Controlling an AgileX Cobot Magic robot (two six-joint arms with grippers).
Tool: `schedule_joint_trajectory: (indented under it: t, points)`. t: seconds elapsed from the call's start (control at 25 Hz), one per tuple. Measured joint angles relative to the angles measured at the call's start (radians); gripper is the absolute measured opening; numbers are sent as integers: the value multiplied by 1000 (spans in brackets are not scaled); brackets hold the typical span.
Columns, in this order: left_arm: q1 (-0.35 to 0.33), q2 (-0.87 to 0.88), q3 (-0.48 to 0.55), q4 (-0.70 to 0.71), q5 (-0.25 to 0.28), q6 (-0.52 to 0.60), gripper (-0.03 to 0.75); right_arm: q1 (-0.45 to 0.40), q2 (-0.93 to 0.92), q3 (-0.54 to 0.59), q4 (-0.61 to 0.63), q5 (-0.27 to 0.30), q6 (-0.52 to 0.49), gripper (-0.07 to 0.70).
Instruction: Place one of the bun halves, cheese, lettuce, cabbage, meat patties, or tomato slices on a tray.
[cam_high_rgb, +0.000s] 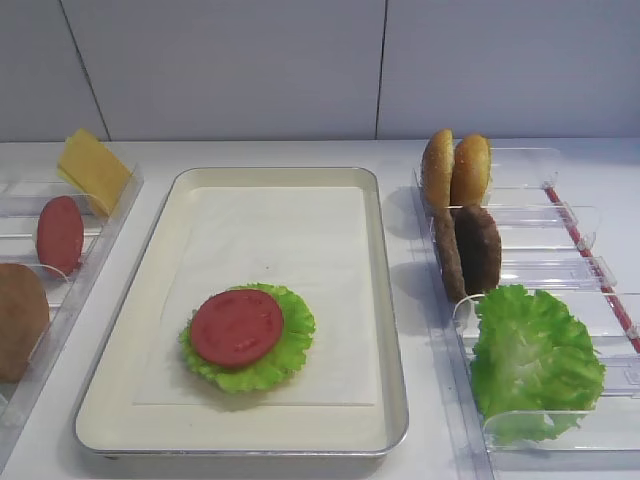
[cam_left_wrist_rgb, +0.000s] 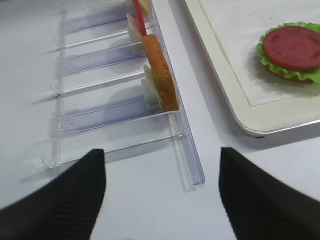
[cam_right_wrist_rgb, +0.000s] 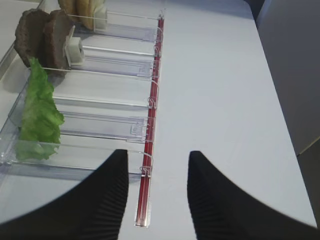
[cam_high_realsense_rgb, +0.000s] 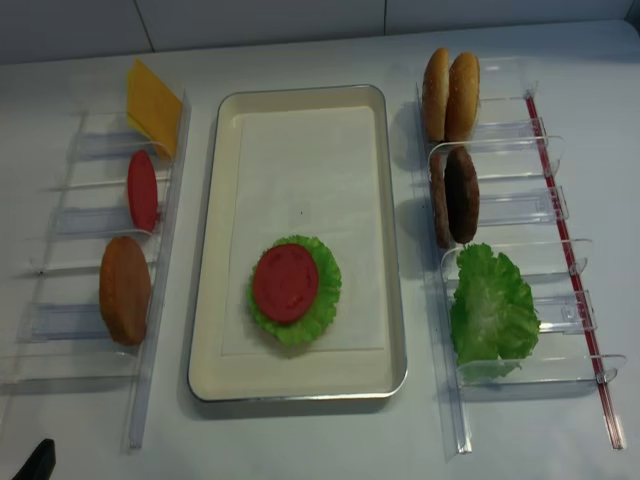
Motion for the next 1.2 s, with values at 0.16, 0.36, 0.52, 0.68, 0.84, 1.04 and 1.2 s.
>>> schedule_joint_trajectory:
  t: [0.16, 0.36, 0.52, 0.68, 0.84, 1.04, 1.2]
  points:
    - [0, 0, 0, 0, 0, 24, 485, 0, 0, 0, 0, 0, 0, 332]
    - [0, 0, 0, 0, 0, 32, 485, 0, 0, 0, 0, 0, 0, 332]
    - [0, 0, 0, 0, 0, 0, 484, 0, 0, 0, 0, 0, 0, 332]
    - [0, 0, 0, 0, 0, -26, 482, 0, 0, 0, 0, 0, 0, 332]
    - [0, 0, 0, 0, 0, -31, 482, 0, 0, 0, 0, 0, 0, 332]
    - [0, 0, 0, 0, 0, -33, 482, 0, 0, 0, 0, 0, 0, 332]
    - [0, 0, 0, 0, 0, -34, 475, 0, 0, 0, 0, 0, 0, 332]
